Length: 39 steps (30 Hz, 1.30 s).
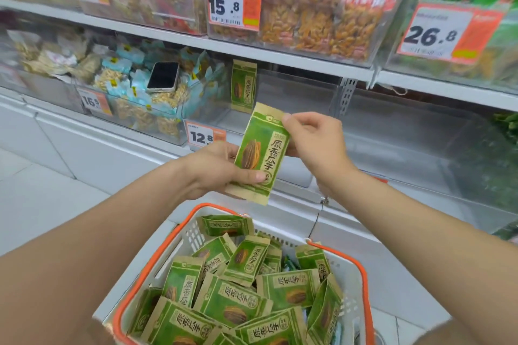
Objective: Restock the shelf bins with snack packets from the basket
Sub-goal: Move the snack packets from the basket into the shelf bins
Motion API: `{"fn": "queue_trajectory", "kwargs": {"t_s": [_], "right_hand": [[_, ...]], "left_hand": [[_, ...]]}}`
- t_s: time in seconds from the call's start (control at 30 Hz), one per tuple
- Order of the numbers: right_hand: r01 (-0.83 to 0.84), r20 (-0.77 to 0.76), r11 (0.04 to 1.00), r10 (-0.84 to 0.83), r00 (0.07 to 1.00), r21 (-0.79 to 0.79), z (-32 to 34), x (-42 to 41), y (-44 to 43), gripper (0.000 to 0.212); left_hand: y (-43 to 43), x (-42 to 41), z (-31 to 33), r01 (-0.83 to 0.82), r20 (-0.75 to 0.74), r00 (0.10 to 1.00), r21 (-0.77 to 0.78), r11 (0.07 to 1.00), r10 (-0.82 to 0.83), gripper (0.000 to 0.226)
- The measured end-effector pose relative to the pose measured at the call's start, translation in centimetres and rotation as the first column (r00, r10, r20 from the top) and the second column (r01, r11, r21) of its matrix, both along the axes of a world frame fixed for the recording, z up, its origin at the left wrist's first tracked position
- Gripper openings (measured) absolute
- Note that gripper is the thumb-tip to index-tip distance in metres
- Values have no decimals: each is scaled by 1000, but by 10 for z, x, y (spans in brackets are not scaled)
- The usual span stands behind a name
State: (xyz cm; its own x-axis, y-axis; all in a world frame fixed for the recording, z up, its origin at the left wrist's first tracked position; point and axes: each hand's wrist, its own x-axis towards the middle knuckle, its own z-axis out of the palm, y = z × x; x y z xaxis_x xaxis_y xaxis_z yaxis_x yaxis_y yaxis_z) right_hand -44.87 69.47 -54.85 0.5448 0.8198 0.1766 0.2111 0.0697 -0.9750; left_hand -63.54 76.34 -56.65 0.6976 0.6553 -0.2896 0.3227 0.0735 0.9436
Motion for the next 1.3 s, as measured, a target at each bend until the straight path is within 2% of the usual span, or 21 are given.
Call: {"fn": "queue_trajectory", "kwargs": {"t_s": [0.07, 0.17, 0.3, 0.4, 0.53, 0.67, 0.77, 0.9, 0.97, 1.03, 1.1, 1.2, 1.3], "right_hand": [[-70, -32, 997, 70, 997, -15, 1, -1, 1, 29], [-68, -20, 996, 67, 998, -62, 2, -2, 3, 35], [-77, -102, 984, 61, 993, -158, 8, -5, 8, 35], [-27, -129, 989, 9, 992, -143, 7, -7, 16, 33], [-88, -184, 983, 59, 981, -158, 7, -12, 35, 33], [-127, -260, 965, 65, 963, -228, 6, -14, 58, 29], [-125, -354, 976, 55, 933, -177, 1, -21, 73, 29], [-204, -319, 958, 133, 938, -202, 2, -26, 93, 30], [-114, -308, 979, 57, 950, -168, 3, -20, 112, 31], [31, -243, 991, -63, 968, -133, 0, -8, 137, 34], [116, -158, 987, -133, 978, -110, -3, -2, 161, 28], [177, 83, 976, -168, 982, -123, -13, 5, 192, 16], [194, 214, 971, -162, 963, -137, -23, 11, 220, 28]], "left_hand": [[-2, 2, 1, 2, 2, 1000, 15, 1000, -2, 32], [-5, 1, 2, 59, -67, 996, 114, 992, -52, 41], [1, -4, 10, 91, -102, 992, 200, 975, -72, 50], [7, -5, 15, 55, -30, 998, 165, 985, -50, 62], [16, -2, 25, -27, 129, 991, 51, 998, 21, 42], [32, -8, 33, -15, 103, 995, 88, 996, 6, 39], [48, -10, 34, -135, 122, 986, 171, 976, 115, 47], [72, -8, 30, -322, 158, 946, 344, 882, 284, 37], [83, -6, 25, -358, 147, 933, 485, 798, 330, 30], [94, -2, 20, -353, 91, 912, 672, 651, 400, 20], [101, 1, 14, -296, 16, 896, 765, 572, 444, 16], [108, 2, 2, -110, -171, 876, 839, 533, 450, 20], [113, 3, -5, 114, -290, 853, 914, 389, 433, 45]]}}
